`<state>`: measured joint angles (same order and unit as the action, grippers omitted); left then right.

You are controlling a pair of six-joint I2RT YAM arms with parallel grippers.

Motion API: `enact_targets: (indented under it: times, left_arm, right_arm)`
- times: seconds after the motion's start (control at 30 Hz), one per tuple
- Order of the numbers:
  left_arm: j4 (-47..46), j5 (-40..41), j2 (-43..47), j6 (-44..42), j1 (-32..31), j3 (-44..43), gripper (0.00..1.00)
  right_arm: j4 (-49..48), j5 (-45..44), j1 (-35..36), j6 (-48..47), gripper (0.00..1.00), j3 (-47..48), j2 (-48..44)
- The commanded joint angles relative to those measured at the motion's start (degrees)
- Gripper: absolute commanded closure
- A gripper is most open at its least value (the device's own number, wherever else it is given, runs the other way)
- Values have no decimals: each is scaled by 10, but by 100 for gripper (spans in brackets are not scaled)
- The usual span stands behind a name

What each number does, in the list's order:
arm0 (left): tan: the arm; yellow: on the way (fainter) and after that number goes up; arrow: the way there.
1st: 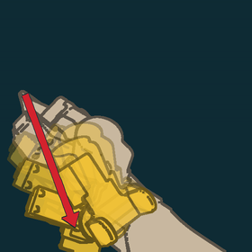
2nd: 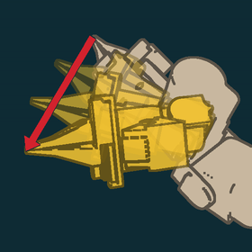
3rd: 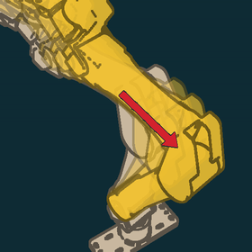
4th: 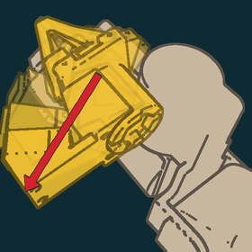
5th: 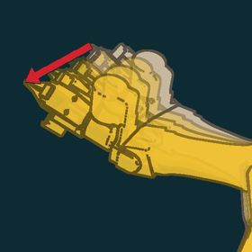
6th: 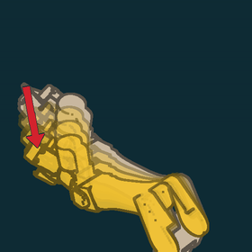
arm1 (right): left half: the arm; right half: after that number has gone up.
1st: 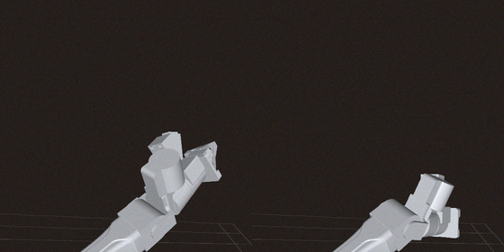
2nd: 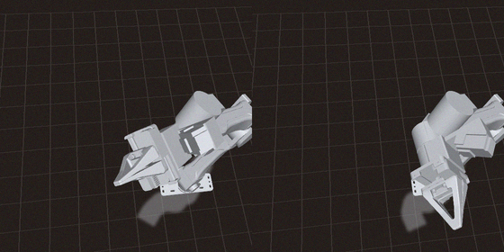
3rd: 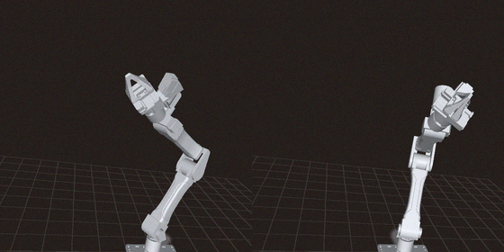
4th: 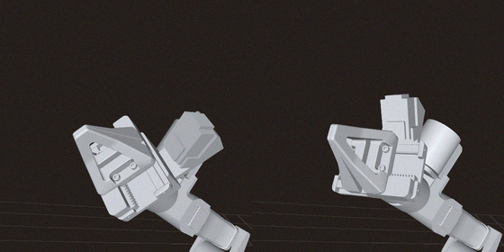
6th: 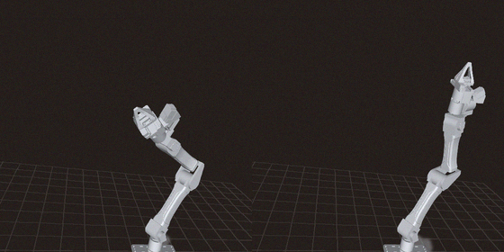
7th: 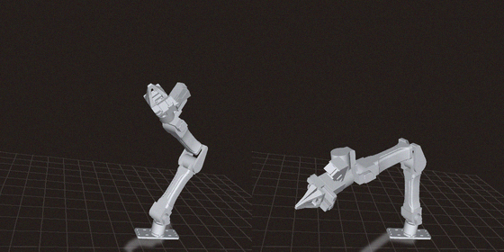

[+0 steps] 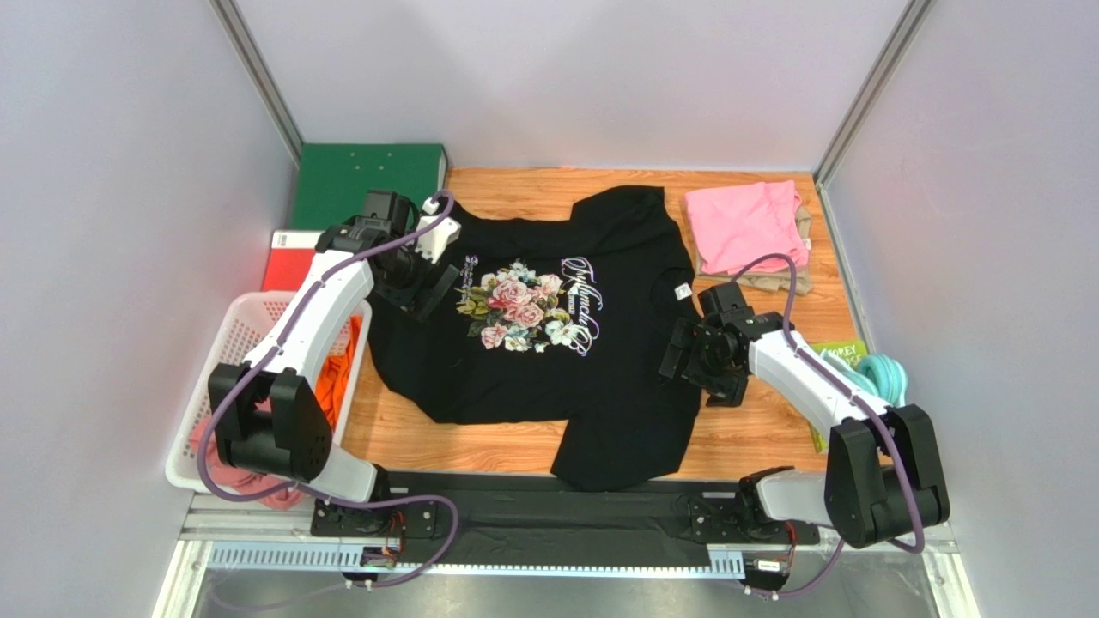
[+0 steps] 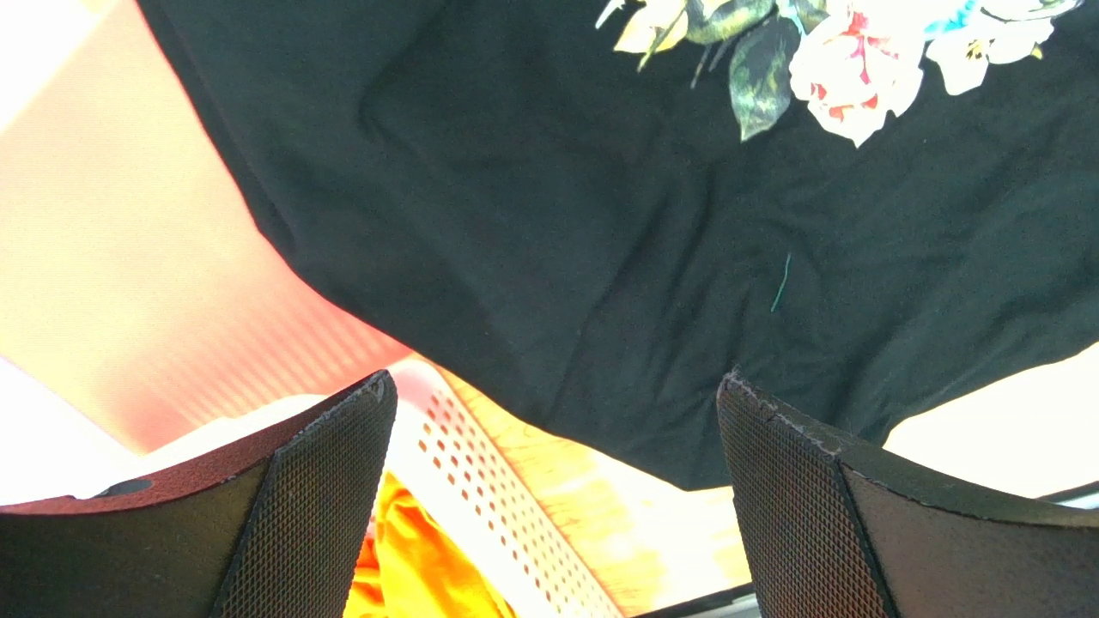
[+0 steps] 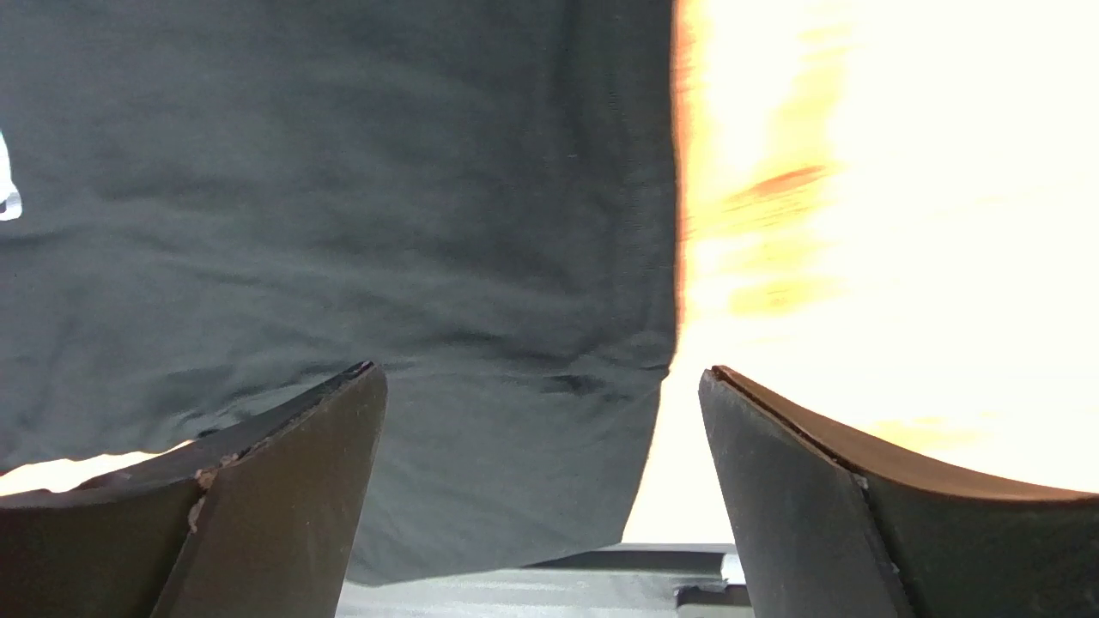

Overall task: Fold and stack the t-shirts
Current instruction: Flatten out the tshirt

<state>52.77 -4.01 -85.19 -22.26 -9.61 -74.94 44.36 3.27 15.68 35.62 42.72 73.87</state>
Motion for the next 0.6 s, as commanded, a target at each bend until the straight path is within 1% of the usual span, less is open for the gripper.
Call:
enact_targets:
  times: [0.0,0.1,0.13,0.23,0.4,0.57]
  left_arm:
    - [-10,0,-20,-3,0,-16,0]
    - [-13,5,-67,13,0,-49,0]
    - [-14,6,-85,16,0,-56,0]
    - [-21,8,-116,23,0,-77,0]
    - [-22,15,-138,27,0,-83,0]
    - [-25,14,-126,20,0,-66,0]
  right_arm:
    - [-21,38,1,10,0,57,-2]
    - [-39,64,5,11,0,120,53]
    - [-42,75,8,6,0,151,86]
    - [-77,105,18,9,0,187,147]
    - [-139,144,21,20,0,211,247]
    - [-161,159,26,26,0,205,297]
